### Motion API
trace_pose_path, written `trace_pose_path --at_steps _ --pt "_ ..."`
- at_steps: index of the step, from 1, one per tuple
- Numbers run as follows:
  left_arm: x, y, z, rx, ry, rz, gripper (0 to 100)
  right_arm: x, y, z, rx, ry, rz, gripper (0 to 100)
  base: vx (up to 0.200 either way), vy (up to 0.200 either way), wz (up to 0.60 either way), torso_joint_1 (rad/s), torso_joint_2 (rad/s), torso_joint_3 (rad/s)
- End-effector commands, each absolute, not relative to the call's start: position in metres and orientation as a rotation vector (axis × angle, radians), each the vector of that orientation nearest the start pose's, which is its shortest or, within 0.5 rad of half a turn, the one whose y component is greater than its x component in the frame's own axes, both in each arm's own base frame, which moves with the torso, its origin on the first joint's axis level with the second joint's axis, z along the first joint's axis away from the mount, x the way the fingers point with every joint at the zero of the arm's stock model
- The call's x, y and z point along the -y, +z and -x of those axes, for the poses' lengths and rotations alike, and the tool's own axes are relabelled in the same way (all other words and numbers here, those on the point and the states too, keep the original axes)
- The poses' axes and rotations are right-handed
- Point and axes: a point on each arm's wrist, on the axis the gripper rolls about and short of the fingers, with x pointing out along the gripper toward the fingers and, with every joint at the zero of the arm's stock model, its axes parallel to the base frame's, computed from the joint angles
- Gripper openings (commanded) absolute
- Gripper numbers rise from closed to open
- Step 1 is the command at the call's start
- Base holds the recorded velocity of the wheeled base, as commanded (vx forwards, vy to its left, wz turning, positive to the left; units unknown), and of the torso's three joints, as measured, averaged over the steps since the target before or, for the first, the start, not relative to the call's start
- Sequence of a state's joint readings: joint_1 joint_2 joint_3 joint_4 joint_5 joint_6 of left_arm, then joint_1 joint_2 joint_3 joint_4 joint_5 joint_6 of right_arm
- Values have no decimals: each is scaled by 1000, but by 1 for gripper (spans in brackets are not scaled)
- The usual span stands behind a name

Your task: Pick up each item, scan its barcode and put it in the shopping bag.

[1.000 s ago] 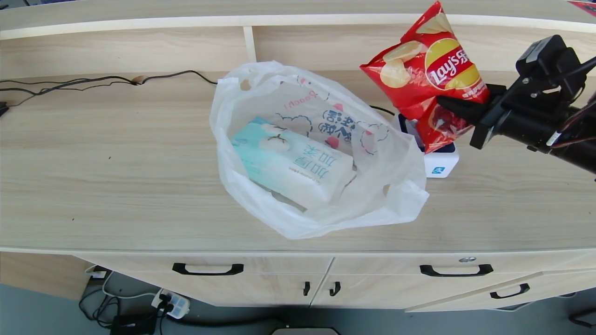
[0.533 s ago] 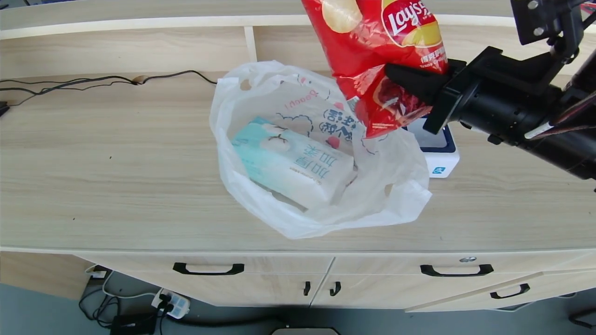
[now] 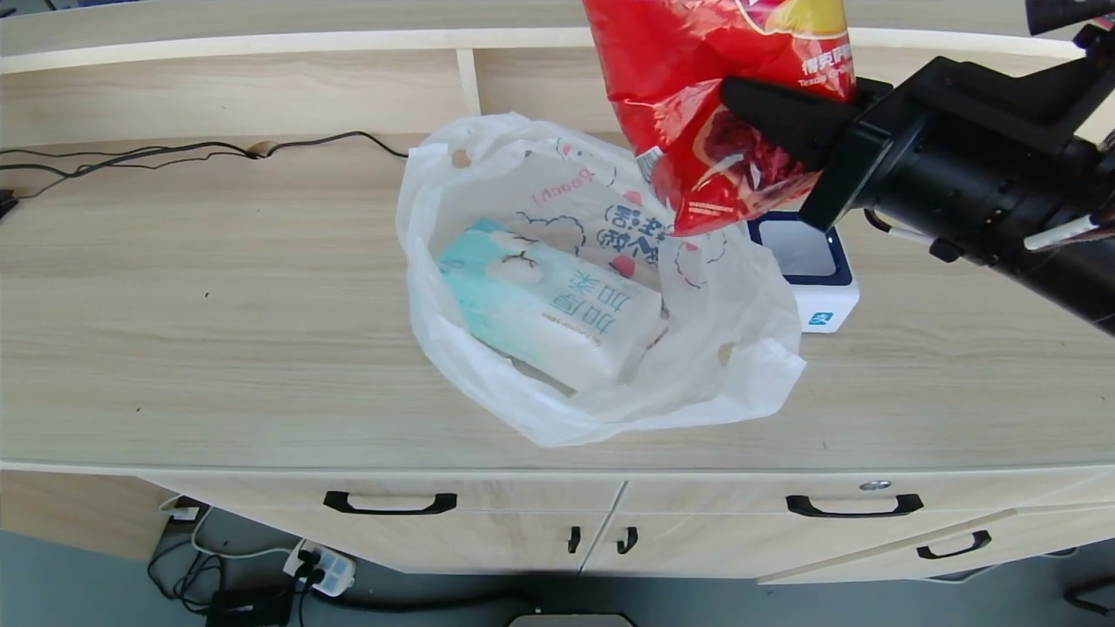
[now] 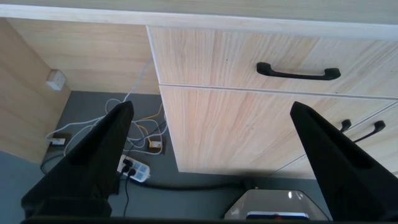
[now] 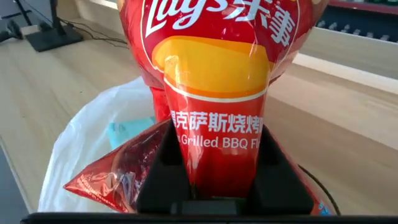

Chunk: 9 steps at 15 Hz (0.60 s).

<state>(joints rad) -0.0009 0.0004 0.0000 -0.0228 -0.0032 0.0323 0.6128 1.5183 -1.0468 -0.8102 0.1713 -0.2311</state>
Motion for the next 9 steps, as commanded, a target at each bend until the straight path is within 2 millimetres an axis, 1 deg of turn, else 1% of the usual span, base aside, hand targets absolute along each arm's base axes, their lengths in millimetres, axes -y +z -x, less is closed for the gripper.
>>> trace_pose_path --at_steps 1,2,3,4,5,6,8,9 --pt "0 78 23 23 -3 -32 100 -199 315 -202 405 810 110 0 0 0 0 0 0 0" --pt "0 78 23 23 -4 -32 100 -220 308 -192 382 860 97 0 0 0 0 0 0 0" --pt "0 78 23 23 -3 -32 100 -232 299 -187 359 885 97 0 0 0 0 0 0 0" --pt "0 78 23 23 -3 -32 100 -236 287 -188 336 888 102 0 0 0 0 0 0 0" --pt "0 78 23 23 -3 -32 100 -238 279 -190 322 890 103 0 0 0 0 0 0 0" --pt "0 78 23 23 -3 -32 100 -244 265 -196 284 897 70 0 0 0 0 0 0 0" --pt "0 78 23 23 -3 -32 100 -261 256 -210 285 899 15 0 0 0 0 0 0 0" --pt "0 78 23 23 -3 -32 100 -262 253 -211 285 899 8 0 0 0 0 0 0 0"
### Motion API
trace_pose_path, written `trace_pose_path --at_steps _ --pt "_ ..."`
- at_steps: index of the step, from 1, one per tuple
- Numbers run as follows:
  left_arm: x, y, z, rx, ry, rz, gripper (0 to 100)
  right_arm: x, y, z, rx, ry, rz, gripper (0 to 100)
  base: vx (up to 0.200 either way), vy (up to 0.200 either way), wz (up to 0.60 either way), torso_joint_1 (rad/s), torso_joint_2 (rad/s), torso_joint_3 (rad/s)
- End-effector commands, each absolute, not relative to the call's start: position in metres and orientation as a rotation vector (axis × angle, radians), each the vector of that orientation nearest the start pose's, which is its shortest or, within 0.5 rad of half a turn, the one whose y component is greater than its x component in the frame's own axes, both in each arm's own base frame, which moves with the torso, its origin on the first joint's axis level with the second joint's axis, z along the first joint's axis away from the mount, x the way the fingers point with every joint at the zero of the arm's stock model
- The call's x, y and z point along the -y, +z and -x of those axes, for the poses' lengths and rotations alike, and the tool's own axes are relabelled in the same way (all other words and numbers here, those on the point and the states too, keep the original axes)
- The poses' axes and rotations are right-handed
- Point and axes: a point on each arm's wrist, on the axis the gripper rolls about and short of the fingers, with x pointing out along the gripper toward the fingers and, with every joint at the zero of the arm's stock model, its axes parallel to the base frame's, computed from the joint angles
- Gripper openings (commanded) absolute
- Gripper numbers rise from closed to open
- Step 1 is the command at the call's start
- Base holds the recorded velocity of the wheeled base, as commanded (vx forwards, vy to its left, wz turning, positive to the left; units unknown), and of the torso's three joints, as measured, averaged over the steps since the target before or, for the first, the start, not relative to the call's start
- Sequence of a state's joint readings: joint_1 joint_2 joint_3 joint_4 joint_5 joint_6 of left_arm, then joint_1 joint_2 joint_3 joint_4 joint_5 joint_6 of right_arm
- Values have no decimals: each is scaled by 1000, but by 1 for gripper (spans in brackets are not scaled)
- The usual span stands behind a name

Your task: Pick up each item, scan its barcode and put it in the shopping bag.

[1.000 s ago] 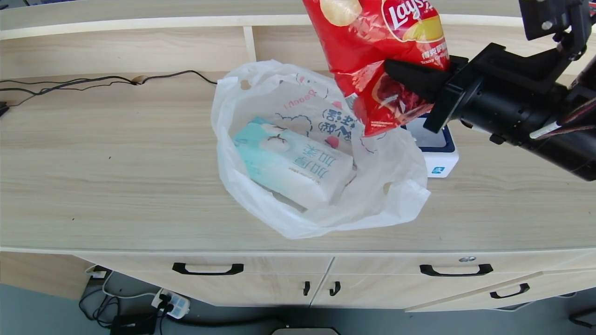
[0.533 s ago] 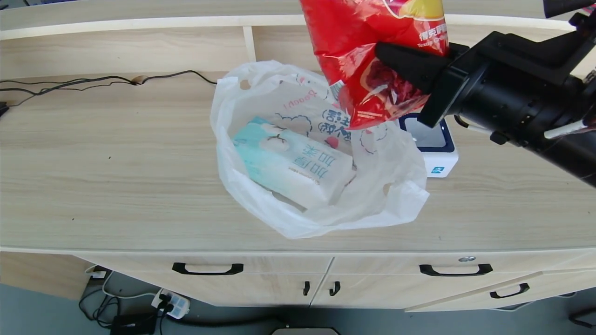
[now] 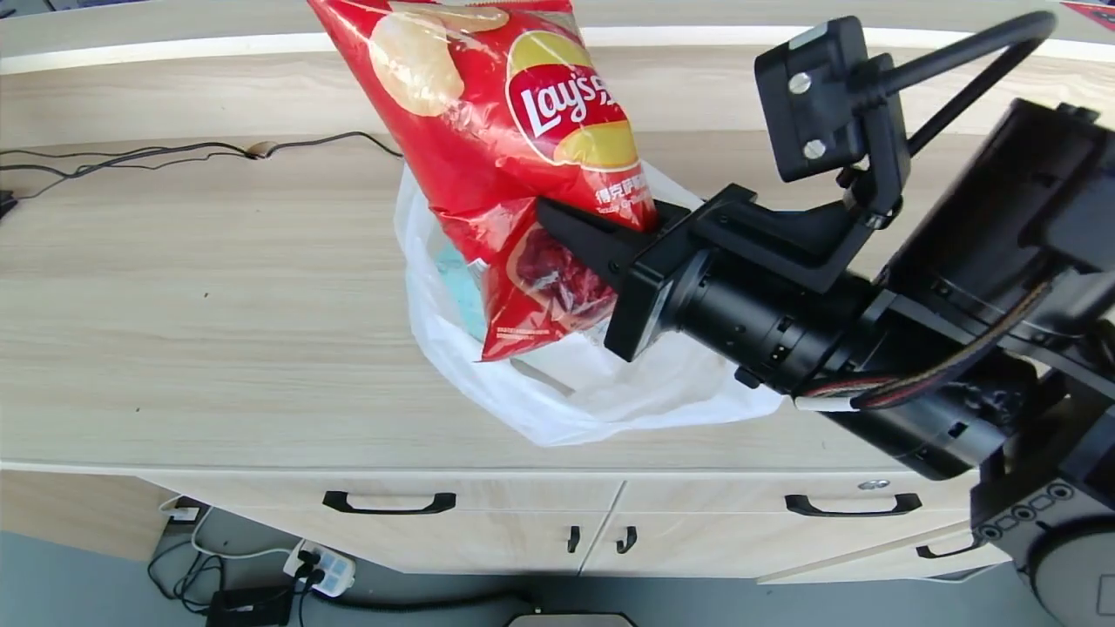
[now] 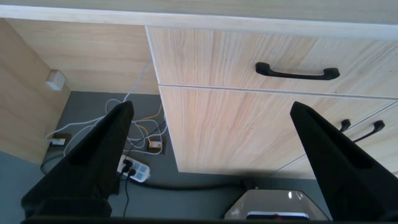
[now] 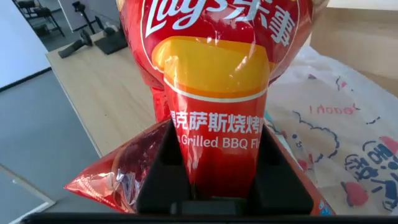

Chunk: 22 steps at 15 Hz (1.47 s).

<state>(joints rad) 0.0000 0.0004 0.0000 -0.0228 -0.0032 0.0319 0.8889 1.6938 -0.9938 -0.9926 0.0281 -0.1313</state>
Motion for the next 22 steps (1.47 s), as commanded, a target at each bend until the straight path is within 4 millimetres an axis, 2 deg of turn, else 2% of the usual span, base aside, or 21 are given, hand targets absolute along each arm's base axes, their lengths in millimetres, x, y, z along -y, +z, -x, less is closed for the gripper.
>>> trace_pose_path --at_steps 1,6,12,16,17,22 --pt "0 78 23 23 -3 -32 100 -257 242 -215 264 885 -1 0 0 0 0 0 0 0" --pt "0 78 23 23 -3 -32 100 -237 212 -214 211 852 72 0 0 0 0 0 0 0" --pt "0 78 23 23 -3 -32 100 -204 214 -251 254 798 144 0 0 0 0 0 0 0" --pt "0 78 23 23 -4 -32 100 -211 210 -249 251 817 158 0 0 0 0 0 0 0" --pt "0 78 23 23 -3 -32 100 -211 211 -249 253 816 155 100 0 0 0 0 0 0" --pt "0 78 23 23 -3 -32 100 -213 220 -253 281 812 125 100 0 0 0 0 0 0"
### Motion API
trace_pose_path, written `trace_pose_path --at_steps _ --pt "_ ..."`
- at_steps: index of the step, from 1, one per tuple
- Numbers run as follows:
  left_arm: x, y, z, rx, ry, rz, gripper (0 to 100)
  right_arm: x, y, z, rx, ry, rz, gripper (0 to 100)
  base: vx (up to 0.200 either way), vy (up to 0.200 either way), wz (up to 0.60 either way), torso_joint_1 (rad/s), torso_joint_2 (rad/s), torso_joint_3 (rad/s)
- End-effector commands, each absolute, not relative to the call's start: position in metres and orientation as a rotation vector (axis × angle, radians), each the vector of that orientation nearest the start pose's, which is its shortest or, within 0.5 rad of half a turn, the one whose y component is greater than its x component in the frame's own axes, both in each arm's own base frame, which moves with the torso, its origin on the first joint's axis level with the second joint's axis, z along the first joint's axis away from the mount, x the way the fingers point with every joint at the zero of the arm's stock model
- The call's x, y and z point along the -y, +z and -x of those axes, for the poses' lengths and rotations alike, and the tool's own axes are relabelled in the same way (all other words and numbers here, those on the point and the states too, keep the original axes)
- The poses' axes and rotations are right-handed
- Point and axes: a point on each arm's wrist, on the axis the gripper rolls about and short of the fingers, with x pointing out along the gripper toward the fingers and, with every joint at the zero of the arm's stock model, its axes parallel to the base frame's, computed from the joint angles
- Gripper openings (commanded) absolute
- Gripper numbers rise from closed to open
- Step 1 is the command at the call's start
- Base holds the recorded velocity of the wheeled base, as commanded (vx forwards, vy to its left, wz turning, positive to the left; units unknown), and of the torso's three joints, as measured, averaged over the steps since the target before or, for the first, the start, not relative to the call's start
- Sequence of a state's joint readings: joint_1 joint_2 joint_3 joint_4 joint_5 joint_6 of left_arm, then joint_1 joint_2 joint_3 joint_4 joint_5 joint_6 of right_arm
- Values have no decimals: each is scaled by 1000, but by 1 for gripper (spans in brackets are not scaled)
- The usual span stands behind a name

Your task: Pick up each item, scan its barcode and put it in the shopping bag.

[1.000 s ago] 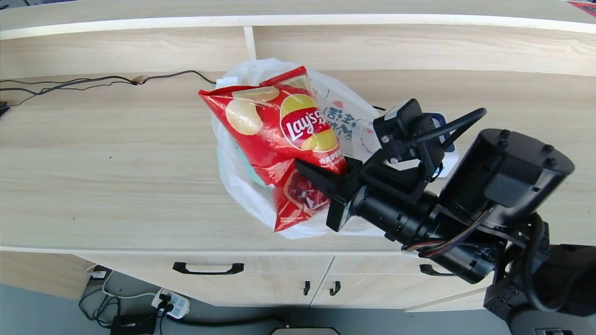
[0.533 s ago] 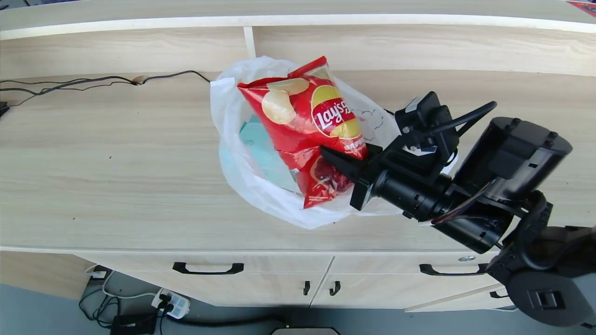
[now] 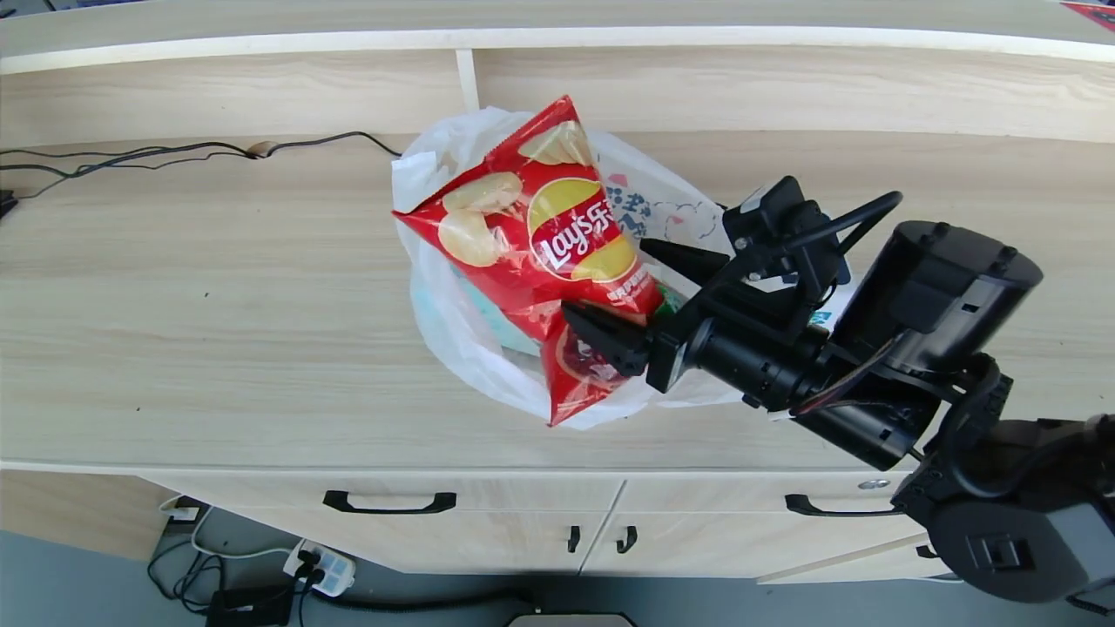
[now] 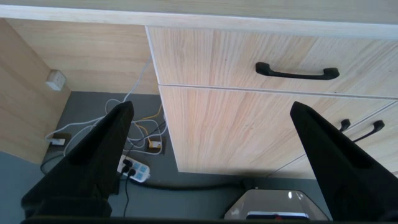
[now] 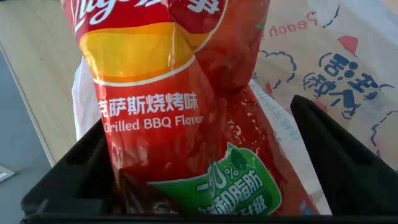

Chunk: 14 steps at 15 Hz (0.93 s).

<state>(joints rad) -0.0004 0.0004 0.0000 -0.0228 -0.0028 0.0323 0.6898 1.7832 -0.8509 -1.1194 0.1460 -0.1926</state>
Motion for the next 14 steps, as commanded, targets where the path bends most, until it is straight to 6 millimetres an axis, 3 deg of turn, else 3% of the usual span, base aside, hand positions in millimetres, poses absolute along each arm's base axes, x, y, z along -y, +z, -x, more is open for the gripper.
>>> trace_pose_path --at_steps 1,5,8,11,14 --pt "0 78 23 23 -3 -32 100 -216 227 -256 305 809 118 100 0 0 0 0 0 0" --pt "0 78 23 23 -3 -32 100 -236 239 -281 363 807 73 100 0 0 0 0 0 0" --pt "0 78 23 23 -3 -32 100 -237 236 -284 355 803 75 100 0 0 0 0 0 0" --pt "0 78 23 23 -3 -32 100 -203 239 -309 360 684 98 100 0 0 0 0 0 0" --pt "0 78 23 23 -3 -32 100 -187 249 -320 394 640 105 100 0 0 0 0 0 0"
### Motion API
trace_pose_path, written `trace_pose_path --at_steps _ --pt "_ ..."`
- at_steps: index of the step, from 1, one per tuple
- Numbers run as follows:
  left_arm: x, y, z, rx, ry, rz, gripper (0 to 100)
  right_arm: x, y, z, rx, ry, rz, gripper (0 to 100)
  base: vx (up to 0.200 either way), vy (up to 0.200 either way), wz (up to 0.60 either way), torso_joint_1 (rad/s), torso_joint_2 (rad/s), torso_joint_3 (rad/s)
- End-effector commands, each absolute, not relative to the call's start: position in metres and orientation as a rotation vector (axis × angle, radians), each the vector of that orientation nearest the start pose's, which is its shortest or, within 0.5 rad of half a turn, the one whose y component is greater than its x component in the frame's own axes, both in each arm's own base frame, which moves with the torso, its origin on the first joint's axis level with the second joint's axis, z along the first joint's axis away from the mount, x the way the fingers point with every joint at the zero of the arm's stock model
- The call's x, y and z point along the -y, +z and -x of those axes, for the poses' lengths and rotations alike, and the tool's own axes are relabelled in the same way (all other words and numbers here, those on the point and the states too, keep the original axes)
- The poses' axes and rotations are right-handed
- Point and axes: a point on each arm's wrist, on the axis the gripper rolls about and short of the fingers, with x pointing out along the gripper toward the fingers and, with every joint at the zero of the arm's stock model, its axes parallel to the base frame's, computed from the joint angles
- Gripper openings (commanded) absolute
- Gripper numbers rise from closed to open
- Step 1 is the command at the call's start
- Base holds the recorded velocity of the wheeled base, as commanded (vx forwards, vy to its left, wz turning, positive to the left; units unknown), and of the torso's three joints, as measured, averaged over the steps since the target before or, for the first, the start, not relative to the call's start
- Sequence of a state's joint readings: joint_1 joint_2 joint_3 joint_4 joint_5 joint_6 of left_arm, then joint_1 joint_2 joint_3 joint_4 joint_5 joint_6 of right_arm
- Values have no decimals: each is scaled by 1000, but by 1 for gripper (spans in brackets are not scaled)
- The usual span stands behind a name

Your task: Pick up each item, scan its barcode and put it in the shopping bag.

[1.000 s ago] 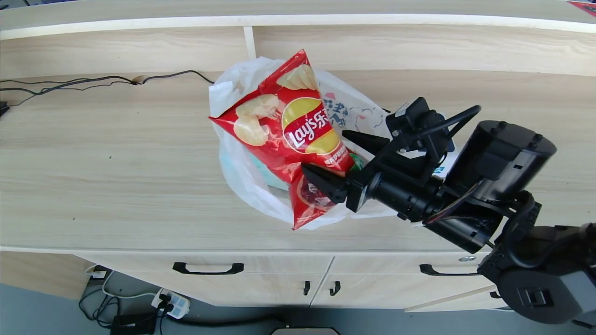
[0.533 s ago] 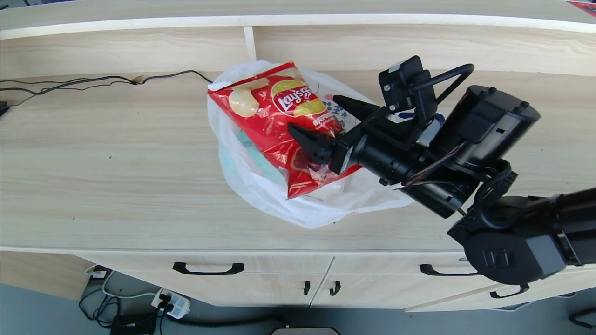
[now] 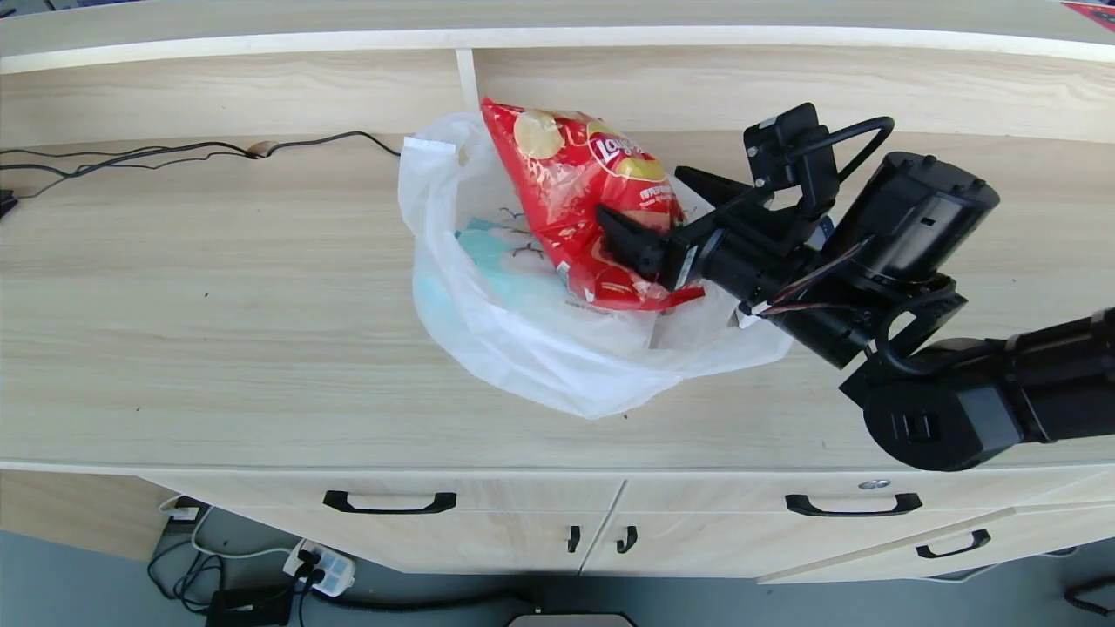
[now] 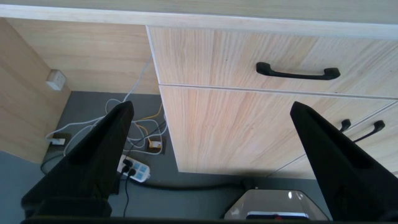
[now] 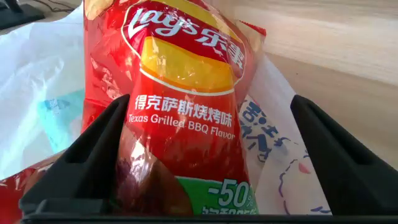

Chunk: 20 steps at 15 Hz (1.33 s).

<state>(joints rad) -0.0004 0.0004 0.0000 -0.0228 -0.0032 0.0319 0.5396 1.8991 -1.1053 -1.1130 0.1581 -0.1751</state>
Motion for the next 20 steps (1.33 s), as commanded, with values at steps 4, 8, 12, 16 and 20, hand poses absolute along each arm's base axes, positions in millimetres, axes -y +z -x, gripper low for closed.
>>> trace_pose_path --at_steps 4,8,12,16,20 --pt "0 78 23 23 -3 -32 100 -201 251 -309 409 719 100 100 0 0 0 0 0 0" --pt "0 78 23 23 -3 -32 100 -219 256 -294 435 771 89 100 0 0 0 0 0 0" --pt "0 78 23 23 -3 -32 100 -208 270 -272 481 776 77 100 0 0 0 0 0 0" --pt "0 78 23 23 -3 -32 100 -188 284 -244 516 730 81 100 0 0 0 0 0 0" --pt "0 78 23 23 -3 -32 100 -137 262 -177 429 708 69 100 0 0 0 0 0 0"
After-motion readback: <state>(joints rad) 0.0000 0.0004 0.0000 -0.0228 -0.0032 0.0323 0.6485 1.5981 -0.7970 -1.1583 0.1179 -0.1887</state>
